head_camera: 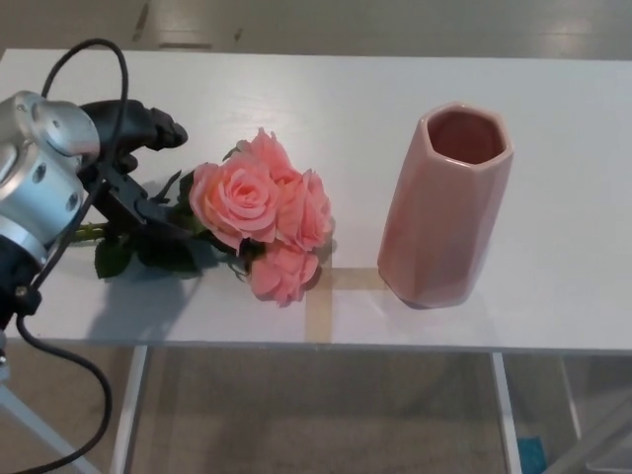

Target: Use the left hand to pick up the rose and then lift and insert it into the pink vase.

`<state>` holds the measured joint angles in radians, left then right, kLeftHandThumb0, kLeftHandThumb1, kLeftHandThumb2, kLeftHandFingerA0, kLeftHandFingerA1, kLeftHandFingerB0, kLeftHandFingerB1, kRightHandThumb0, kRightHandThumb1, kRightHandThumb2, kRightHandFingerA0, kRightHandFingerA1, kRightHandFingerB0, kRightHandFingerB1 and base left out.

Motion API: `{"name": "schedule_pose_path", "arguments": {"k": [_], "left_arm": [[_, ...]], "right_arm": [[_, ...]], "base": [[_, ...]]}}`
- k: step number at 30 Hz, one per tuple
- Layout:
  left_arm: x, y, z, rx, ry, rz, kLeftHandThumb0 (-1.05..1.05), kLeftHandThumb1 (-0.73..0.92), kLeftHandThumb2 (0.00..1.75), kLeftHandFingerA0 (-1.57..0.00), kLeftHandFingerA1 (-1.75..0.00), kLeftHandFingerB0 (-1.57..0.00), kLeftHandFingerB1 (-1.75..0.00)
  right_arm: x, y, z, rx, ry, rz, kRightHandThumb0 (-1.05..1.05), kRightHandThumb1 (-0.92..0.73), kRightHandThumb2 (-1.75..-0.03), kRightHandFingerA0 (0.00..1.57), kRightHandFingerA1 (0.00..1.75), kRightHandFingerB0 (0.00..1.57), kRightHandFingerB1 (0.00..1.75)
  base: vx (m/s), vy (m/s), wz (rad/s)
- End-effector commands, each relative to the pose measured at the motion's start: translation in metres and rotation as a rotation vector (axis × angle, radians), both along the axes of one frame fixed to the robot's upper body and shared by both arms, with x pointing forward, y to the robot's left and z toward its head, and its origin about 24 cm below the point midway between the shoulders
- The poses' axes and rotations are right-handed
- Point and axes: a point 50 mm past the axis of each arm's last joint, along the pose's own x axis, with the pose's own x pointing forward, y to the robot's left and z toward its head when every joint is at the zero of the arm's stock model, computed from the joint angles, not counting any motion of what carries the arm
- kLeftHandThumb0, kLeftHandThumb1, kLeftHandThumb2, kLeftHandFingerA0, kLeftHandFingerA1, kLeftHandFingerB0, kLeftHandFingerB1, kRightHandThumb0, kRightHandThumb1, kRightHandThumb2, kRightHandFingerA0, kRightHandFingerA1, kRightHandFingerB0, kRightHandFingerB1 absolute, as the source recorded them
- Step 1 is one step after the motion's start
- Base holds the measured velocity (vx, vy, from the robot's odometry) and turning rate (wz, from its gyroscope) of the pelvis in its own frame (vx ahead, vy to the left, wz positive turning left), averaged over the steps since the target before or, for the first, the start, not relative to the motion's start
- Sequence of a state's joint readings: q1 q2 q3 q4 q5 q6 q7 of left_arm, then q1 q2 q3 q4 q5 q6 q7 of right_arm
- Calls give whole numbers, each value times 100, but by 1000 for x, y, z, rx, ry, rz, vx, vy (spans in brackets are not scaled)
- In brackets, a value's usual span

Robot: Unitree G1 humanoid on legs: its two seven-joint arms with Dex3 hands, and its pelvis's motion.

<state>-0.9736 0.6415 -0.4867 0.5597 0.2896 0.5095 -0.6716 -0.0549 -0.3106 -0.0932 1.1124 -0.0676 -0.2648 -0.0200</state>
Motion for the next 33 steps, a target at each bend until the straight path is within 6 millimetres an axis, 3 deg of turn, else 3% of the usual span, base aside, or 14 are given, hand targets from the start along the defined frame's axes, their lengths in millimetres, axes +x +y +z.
{"name": "schedule_pose_path", "arguments": {"k": [1, 13, 14, 16, 17, 19, 20, 23, 26, 27, 31, 32, 33], "left_arm": [[0, 0, 1, 13, -1, -4, -55, 37, 70, 0, 0, 0, -2], [2, -21, -16, 109, -42, -35, -51, 34, 71, 0, -8, 0, -10], [2, -23, -20, 123, -50, -47, -54, 39, 53, 0, -12, 0, -14], [2, -26, -22, 133, -58, -56, -53, 39, 53, 0, -12, 0, -14], [1, -29, -25, 158, -70, -68, -51, 33, 72, 0, -14, 0, -14], [1, -31, -27, 171, -74, -73, -51, 33, 72, 0, -15, 0, -14], [2, -32, -29, 176, -71, -72, -54, 40, 53, 0, -17, 0, -16], [3, -33, -34, 184, -64, -68, -54, 40, 53, 0, -18, 0, -16], [3, -33, -42, 206, -57, -74, -55, 40, 54, 0, -21, 0, -16], [3, -32, -46, 209, -51, -75, -51, 33, 73, 0, -19, 0, -16], [3, -31, -57, 228, -31, -89, -49, 33, 72, 0, -25, 0, -17], [2, -30, -63, 231, -27, -94, -47, 36, 69, -11, -41, 0, -14], [2, -30, -67, 229, -26, -97, -38, 51, 55, -37, -36, 0, -19]], "right_arm": [[-5, -5, -1, 9, 11, -9, -19, -58, -57, 55, 46, 46, 42], [0, -3, 1, 19, -5, -7, -19, -58, -57, 56, 47, 46, 42], [0, -3, 1, 24, -9, -11, -19, -58, -57, 56, 47, 46, 42], [0, -2, 1, 28, -14, -16, -19, -58, -57, 56, 47, 46, 42], [0, -2, 1, 27, -15, -19, -19, -58, -57, 56, 47, 46, 42], [1, -1, 1, 29, -16, -23, -19, -58, -57, 56, 47, 46, 42], [1, -1, 1, 32, -15, -27, -19, -58, -57, 56, 47, 46, 42], [0, -2, 1, 33, -14, -30, -19, -58, -57, 56, 47, 46, 42], [1, -1, 1, 38, -19, -29, -19, -58, -57, 56, 47, 46, 42], [1, -1, 1, 38, -20, -26, -19, -58, -57, 56, 47, 46, 42], [2, -1, 1, 39, -25, -29, -19, -58, -57, 56, 47, 46, 42], [2, -1, 1, 43, -24, -33, -19, -58, -57, 56, 47, 46, 42], [2, -1, 1, 46, -24, -35, -19, -58, -57, 56, 47, 46, 42]], "base": [[0, 0, 0], [0, 0, 0], [0, 0, 0], [0, 0, 0], [0, 0, 0], [0, 0, 0], [0, 0, 0], [0, 0, 0], [0, 0, 0], [0, 0, 0], [0, 0, 0], [0, 0, 0], [0, 0, 0]]}}
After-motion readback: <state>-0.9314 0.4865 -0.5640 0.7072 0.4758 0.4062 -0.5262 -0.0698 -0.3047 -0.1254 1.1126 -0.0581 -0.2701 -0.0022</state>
